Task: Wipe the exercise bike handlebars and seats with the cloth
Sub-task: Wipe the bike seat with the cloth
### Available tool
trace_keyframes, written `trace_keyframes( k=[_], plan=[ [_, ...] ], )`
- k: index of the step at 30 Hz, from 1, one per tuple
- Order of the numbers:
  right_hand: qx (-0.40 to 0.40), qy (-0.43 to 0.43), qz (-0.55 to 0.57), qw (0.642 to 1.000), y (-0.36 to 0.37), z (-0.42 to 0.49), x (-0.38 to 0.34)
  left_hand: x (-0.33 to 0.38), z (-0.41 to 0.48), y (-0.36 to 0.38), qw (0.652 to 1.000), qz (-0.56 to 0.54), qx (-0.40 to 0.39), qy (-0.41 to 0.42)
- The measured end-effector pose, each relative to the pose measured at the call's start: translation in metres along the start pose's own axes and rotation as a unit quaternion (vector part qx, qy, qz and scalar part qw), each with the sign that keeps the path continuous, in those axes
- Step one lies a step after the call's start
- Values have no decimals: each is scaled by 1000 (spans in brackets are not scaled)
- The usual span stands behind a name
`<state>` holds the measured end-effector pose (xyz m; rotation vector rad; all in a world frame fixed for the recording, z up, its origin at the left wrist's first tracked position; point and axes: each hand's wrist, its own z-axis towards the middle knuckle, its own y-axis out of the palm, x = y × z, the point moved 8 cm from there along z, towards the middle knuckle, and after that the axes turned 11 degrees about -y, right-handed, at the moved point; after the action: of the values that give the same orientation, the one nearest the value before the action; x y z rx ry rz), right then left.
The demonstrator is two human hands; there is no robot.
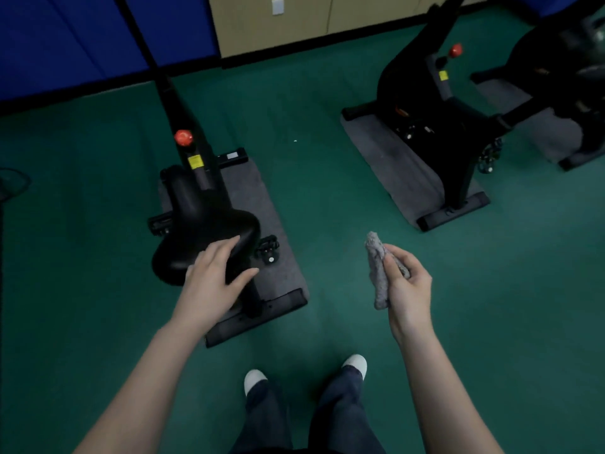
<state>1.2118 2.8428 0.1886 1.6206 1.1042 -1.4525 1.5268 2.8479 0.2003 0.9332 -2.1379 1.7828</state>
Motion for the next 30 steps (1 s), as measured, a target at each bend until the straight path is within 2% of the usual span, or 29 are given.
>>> trace_keyframes(
  k=[7, 16, 24, 30],
  plan=[
    [72, 20, 20, 997, -119, 52, -6, 136, 4, 86, 992, 70, -68, 78],
    [169, 33, 59, 983, -279, 96, -16, 304, -7, 190, 977, 95, -112, 152],
    [239, 23, 57, 969, -369, 121, -21, 417, -2, 253, 951, 130, -147, 241],
    [282, 24, 43, 958, -415, 167, -29, 478, 25, 300, 934, 157, -175, 269]
  ],
)
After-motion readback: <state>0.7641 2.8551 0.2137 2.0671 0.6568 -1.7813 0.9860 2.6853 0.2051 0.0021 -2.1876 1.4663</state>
